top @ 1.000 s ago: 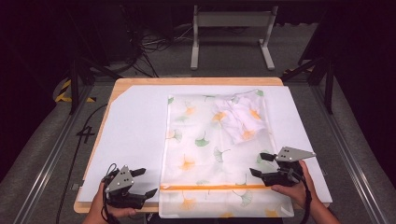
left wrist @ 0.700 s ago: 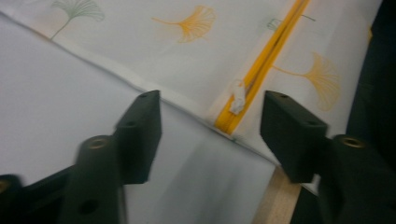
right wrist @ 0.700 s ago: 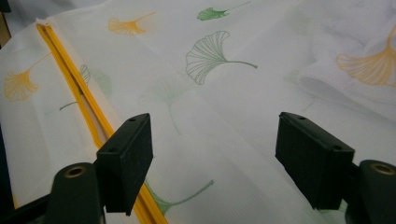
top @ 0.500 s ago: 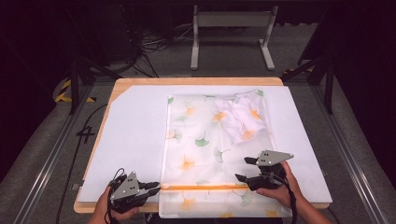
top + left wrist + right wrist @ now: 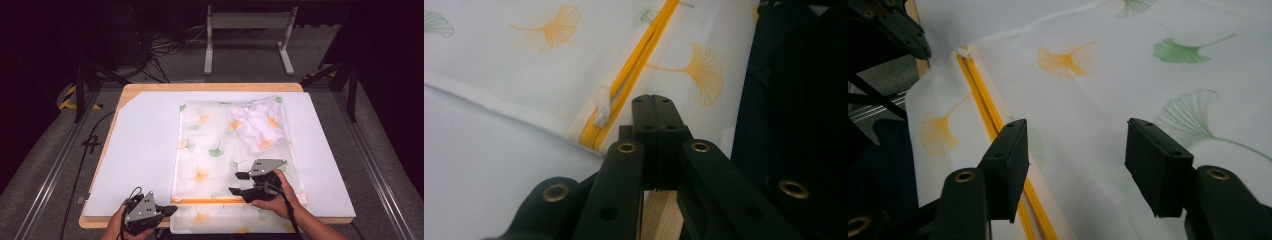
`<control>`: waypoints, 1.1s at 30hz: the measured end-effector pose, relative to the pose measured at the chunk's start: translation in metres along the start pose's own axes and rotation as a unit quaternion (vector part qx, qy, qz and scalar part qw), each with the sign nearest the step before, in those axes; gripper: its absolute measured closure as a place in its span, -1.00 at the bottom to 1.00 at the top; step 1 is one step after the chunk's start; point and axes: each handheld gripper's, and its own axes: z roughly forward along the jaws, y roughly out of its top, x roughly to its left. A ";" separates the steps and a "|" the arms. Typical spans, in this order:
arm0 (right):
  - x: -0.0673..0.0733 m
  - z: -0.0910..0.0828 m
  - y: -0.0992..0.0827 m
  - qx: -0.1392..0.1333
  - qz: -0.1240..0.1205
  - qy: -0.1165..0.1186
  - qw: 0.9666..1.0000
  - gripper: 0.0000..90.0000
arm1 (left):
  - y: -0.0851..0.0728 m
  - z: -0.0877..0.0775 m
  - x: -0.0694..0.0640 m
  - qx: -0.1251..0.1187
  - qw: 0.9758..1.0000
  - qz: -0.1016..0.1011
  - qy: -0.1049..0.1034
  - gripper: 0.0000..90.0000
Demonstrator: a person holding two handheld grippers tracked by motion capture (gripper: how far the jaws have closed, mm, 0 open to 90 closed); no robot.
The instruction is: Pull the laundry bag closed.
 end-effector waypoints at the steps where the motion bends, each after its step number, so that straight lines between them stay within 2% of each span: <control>1: 0.004 0.007 0.005 0.003 -0.006 0.004 1.000 -0.04 | 0.000 0.000 0.000 0.000 1.000 -0.001 -0.001 1.00; 3: 0.009 0.019 0.012 0.010 -0.010 0.018 1.000 -0.12 | -0.001 0.000 -0.002 0.003 1.000 0.003 0.000 1.00; 8: 0.023 0.048 0.025 0.023 -0.021 0.048 0.998 -0.12 | -0.003 0.005 -0.005 0.017 1.000 0.003 -0.003 1.00; 12: 0.034 0.067 0.035 0.031 -0.030 0.073 0.996 0.04 | -0.005 0.006 -0.006 0.021 1.000 0.004 0.005 0.98; 14: 0.038 0.075 0.040 0.035 -0.034 0.079 0.996 0.12 | -0.005 0.005 -0.005 0.014 1.000 0.001 0.008 0.97; 17: 0.044 0.084 0.045 0.038 -0.034 0.090 0.995 0.19 | -0.004 0.006 -0.005 0.012 1.000 0.001 0.006 0.97; 19: 0.046 0.091 0.048 0.044 -0.033 0.100 0.993 0.21 | -0.003 0.008 -0.006 0.018 1.000 0.008 0.008 0.99; 21: 0.048 0.097 0.049 0.048 -0.031 0.097 0.994 0.23 | -0.003 0.011 -0.004 0.018 1.000 0.007 0.006 0.99; 22: 0.049 0.100 0.050 0.049 -0.024 0.105 0.993 0.23 | -0.003 0.011 -0.003 0.018 1.000 0.005 0.005 0.99; 25: 0.052 0.107 0.052 0.056 -0.023 0.103 0.993 0.29 | -0.004 0.014 -0.003 0.028 1.000 0.010 0.006 1.00; 27: 0.053 0.111 0.054 0.059 -0.021 0.113 0.992 0.30 | -0.005 0.014 -0.002 0.027 1.000 0.009 0.003 1.00; 31: 0.057 0.119 0.056 0.076 -0.028 0.100 0.992 0.27 | -0.004 0.014 -0.002 0.031 0.999 0.015 0.001 1.00; 33: 0.057 0.122 0.055 0.076 -0.019 0.096 0.992 0.28 | -0.004 0.014 -0.002 0.032 0.999 0.019 0.002 1.00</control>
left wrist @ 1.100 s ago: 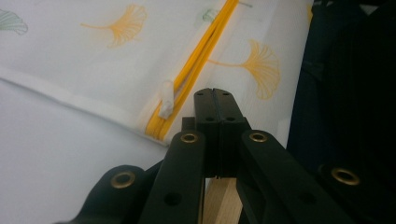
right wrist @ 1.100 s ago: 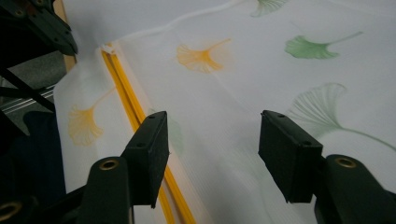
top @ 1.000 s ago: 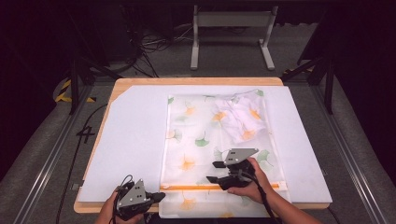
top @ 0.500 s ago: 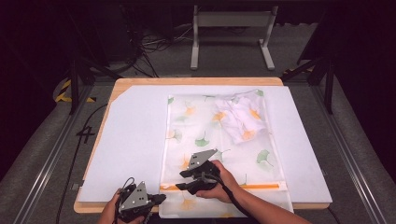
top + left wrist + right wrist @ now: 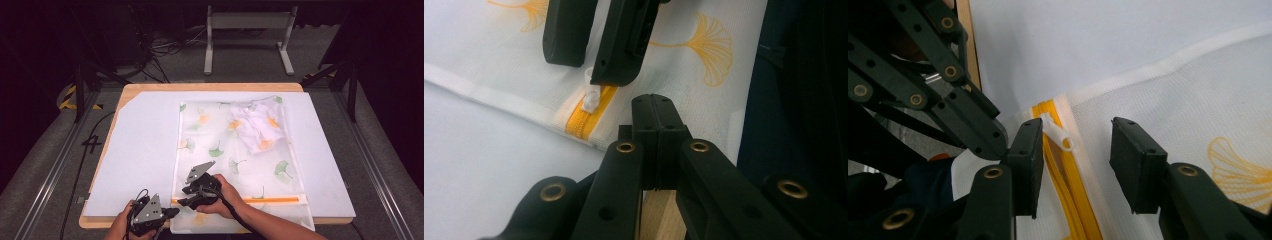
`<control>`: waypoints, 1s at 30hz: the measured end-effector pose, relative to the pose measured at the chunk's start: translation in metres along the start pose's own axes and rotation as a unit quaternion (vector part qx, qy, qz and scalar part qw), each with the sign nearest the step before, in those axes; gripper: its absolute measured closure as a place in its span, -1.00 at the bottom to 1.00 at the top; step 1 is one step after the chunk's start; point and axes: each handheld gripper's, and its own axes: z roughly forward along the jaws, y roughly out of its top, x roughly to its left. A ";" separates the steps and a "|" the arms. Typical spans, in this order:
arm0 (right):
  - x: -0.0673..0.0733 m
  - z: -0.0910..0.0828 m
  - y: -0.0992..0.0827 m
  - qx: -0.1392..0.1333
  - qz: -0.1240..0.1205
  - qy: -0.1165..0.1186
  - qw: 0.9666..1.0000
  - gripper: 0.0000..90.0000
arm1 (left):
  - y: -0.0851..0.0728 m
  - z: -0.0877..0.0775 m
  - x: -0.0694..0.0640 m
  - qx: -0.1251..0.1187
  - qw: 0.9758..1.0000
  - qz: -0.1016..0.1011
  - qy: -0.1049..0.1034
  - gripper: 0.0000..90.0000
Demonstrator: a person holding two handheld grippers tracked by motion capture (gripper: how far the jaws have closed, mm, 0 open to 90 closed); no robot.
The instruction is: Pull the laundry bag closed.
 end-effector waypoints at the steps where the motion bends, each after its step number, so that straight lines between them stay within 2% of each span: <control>1: -0.001 0.001 0.000 -0.002 0.003 0.003 1.000 0.28 | 0.000 0.000 0.000 -0.001 1.000 0.001 -0.001 1.00; 3: -0.001 0.002 0.001 -0.004 0.018 0.001 1.000 0.30 | 0.000 0.000 0.000 0.001 1.000 -0.001 -0.002 1.00; 6: -0.001 0.004 0.002 -0.007 0.020 -0.003 1.000 0.28 | 0.001 0.000 0.000 0.003 1.000 0.004 0.000 1.00; 11: 0.005 0.009 0.004 -0.010 0.028 0.008 1.000 0.44 | 0.001 0.000 0.000 0.004 1.000 0.003 -0.001 1.00; 13: 0.008 0.011 0.005 -0.008 0.024 0.003 1.000 0.56 | 0.001 0.000 0.000 0.005 1.000 0.005 0.001 1.00; 19: 0.009 0.010 0.004 -0.011 0.043 -0.001 0.999 0.56 | 0.001 0.000 0.000 0.004 1.000 0.001 -0.001 1.00; 20: 0.007 0.009 0.002 -0.014 0.053 0.008 0.998 0.52 | 0.001 0.000 0.000 0.004 1.000 0.001 -0.001 1.00; 22: 0.004 0.007 0.001 -0.018 0.070 0.025 0.997 0.55 | 0.001 0.000 0.000 0.004 1.000 0.001 -0.002 1.00; 28: 0.005 0.002 0.000 -0.015 0.070 0.021 0.997 0.75 | 0.002 0.000 0.000 0.007 1.000 0.002 0.000 1.00; 30: 0.007 0.002 0.001 -0.015 0.071 0.019 0.997 0.76 | 0.002 0.000 0.000 0.007 1.000 0.002 0.000 1.00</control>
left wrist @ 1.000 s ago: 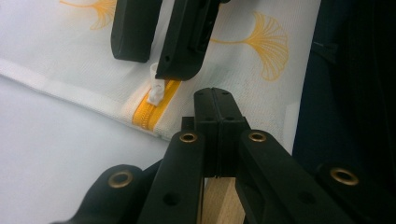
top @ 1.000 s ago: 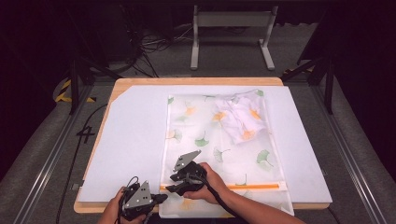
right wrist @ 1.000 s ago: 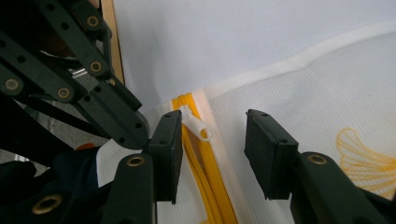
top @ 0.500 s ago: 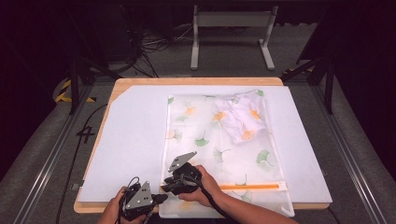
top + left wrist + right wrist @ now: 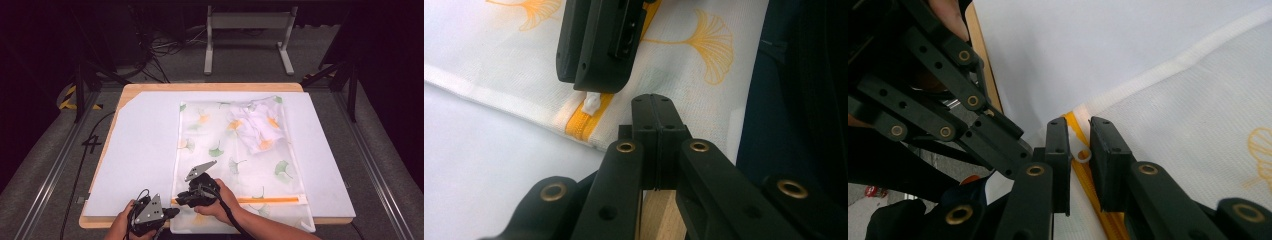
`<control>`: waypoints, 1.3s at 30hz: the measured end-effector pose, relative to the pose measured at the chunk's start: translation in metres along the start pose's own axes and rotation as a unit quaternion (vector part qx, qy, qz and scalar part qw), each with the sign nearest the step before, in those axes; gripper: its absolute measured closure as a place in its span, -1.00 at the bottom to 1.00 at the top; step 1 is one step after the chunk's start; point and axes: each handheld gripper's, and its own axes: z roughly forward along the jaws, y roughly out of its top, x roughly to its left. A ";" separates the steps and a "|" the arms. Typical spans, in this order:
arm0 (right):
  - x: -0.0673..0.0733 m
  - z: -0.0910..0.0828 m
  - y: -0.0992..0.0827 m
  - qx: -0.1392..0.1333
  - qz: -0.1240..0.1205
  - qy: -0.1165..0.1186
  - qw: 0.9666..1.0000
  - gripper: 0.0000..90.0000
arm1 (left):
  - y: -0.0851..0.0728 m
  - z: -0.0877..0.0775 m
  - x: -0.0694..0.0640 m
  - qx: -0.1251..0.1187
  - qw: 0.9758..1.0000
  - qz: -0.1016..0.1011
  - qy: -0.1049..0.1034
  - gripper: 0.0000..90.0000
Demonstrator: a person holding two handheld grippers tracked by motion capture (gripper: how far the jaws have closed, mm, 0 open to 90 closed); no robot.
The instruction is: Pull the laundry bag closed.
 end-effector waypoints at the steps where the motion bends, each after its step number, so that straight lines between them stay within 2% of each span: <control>1: 0.001 0.000 0.000 -0.002 0.000 -0.004 1.000 0.74 | 0.000 0.000 0.000 0.000 1.000 0.000 0.001 1.00; 3: 0.002 -0.002 0.002 -0.005 0.001 0.009 1.000 0.72 | 0.000 0.000 0.000 0.000 1.000 0.000 0.000 1.00; 5: 0.004 -0.002 0.002 -0.006 0.006 0.001 1.000 0.71 | 0.000 0.000 0.000 0.001 1.000 0.000 -0.001 1.00; 8: 0.004 -0.005 0.003 -0.012 0.012 0.014 1.000 0.75 | 0.000 0.000 0.000 0.001 1.000 0.000 0.000 1.00; 9: 0.005 -0.006 0.004 -0.012 0.011 0.006 1.000 0.76 | 0.000 0.000 0.000 0.001 1.000 0.001 0.000 1.00; 14: 0.006 -0.001 0.001 0.007 0.005 0.008 1.000 0.81 | 0.000 0.000 0.001 -0.001 1.000 -0.001 -0.003 1.00; 15: 0.005 0.001 0.000 0.010 -0.001 0.008 1.000 0.77 | 0.000 0.000 0.001 0.000 1.000 -0.001 -0.002 1.00; 19: 0.002 0.004 -0.003 0.007 0.010 0.003 1.000 0.59 | -0.001 0.000 0.001 -0.002 1.000 0.004 -0.006 1.00; 21: 0.002 0.004 -0.004 0.003 0.018 0.007 1.000 0.56 | -0.003 -0.002 0.001 -0.005 1.000 -0.001 -0.013 1.00; 23: 0.003 0.005 -0.004 0.002 0.017 0.010 1.000 0.47 | -0.003 -0.003 0.001 -0.003 1.000 0.013 -0.026 1.00; 24: 0.005 0.006 -0.004 0.002 0.014 0.010 1.000 0.45 | -0.004 -0.003 0.000 -0.001 0.999 0.010 -0.037 0.99; 25: 0.007 0.007 -0.004 0.003 0.006 0.004 1.000 0.46 | -0.005 -0.001 -0.002 0.015 0.999 0.014 -0.041 1.00; 26: 0.010 0.008 -0.005 0.003 -0.002 -0.002 1.000 0.47 | -0.006 0.003 -0.005 0.046 0.998 0.022 -0.038 0.99; 27: 0.012 0.009 -0.004 0.003 -0.008 -0.011 1.000 0.53 | -0.007 0.005 -0.007 0.048 0.998 0.033 -0.039 0.97; 28: 0.013 0.009 -0.004 0.004 -0.013 -0.019 1.000 0.56 | -0.006 0.005 -0.008 0.049 0.998 0.030 -0.036 0.97; 29: 0.014 0.009 -0.004 0.005 -0.022 -0.025 0.999 0.58 | -0.005 0.003 -0.007 0.039 0.998 0.029 -0.031 0.97; 31: 0.016 0.009 -0.005 0.006 -0.034 -0.042 0.999 0.75 | -0.007 -0.001 -0.004 0.022 0.999 0.011 -0.037 0.97; 32: 0.016 0.009 -0.005 0.006 -0.036 -0.046 0.998 0.79 | -0.007 -0.003 -0.003 0.017 0.999 0.010 -0.037 0.96; 34: 0.015 0.008 -0.004 0.006 -0.040 -0.051 0.998 0.88 | -0.007 -0.009 -0.002 -0.008 1.000 0.001 -0.021 0.95; 35: 0.015 0.008 -0.005 0.006 -0.040 -0.052 0.998 0.89 | -0.006 -0.011 -0.001 -0.016 1.000 -0.005 -0.005 0.92; 36: 0.015 0.008 -0.005 0.005 -0.043 -0.055 0.998 0.92 | -0.006 -0.012 0.000 -0.019 1.000 -0.006 0.009 0.93; 38: 0.016 0.008 -0.005 0.006 -0.052 -0.060 0.997 0.96 | -0.005 -0.011 0.001 -0.021 1.000 -0.009 0.017 0.94; 39: 0.016 0.007 -0.005 0.005 -0.053 -0.063 0.997 0.98 | -0.005 -0.009 0.002 -0.012 1.000 -0.005 0.021 0.94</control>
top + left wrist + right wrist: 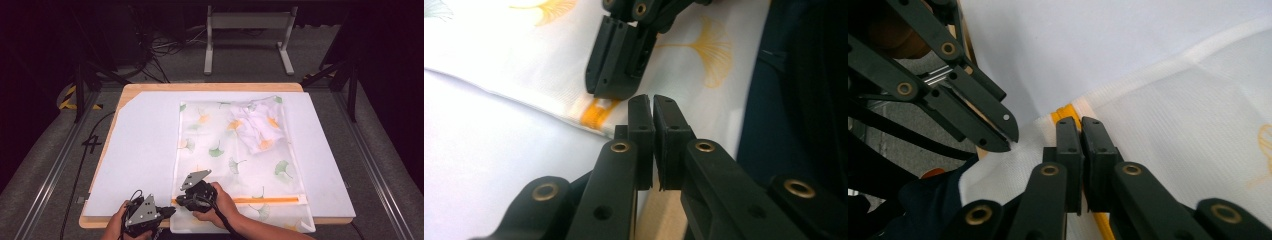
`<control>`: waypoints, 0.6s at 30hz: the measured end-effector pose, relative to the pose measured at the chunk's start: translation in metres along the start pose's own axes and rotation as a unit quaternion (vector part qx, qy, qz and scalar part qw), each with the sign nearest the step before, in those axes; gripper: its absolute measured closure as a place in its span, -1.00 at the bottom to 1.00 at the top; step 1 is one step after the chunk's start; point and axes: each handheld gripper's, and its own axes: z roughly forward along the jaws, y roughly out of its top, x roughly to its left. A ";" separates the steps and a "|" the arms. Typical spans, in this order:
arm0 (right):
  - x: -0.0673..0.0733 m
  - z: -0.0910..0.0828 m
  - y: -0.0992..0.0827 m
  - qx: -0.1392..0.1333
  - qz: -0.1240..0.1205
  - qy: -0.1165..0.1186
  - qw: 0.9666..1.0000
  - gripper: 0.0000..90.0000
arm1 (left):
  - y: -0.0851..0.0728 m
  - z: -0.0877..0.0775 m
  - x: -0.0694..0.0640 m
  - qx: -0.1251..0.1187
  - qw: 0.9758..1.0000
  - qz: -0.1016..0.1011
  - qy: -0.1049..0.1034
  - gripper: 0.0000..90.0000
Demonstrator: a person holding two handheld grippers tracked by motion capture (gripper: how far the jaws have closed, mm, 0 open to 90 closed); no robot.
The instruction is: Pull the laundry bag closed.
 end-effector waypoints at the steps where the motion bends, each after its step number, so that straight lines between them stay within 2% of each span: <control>1: -0.001 -0.001 0.000 0.001 -0.002 0.002 1.000 0.99 | 0.000 0.002 0.000 0.004 1.000 0.003 -0.001 0.94; 3: -0.004 -0.002 -0.001 -0.001 0.006 0.011 1.000 1.00 | 0.002 0.004 0.000 0.004 1.000 0.004 -0.004 0.92; 6: -0.006 -0.003 0.000 -0.003 0.002 0.017 1.000 1.00 | 0.003 0.006 -0.001 0.010 1.000 0.004 -0.005 0.94; 8: -0.007 -0.004 0.000 -0.004 0.003 0.020 1.000 1.00 | 0.004 0.007 -0.001 0.013 1.000 0.008 -0.008 1.00; 10: -0.008 -0.005 0.000 -0.008 0.013 0.032 0.999 1.00 | 0.005 0.007 -0.002 0.019 1.000 0.016 -0.004 1.00; 16: -0.008 -0.006 0.002 -0.007 -0.001 0.039 0.999 1.00 | 0.005 0.007 -0.001 0.020 1.000 0.018 -0.008 1.00; 18: -0.009 -0.008 0.002 -0.007 -0.002 0.038 0.999 1.00 | 0.005 0.007 -0.002 0.023 0.999 0.023 -0.004 1.00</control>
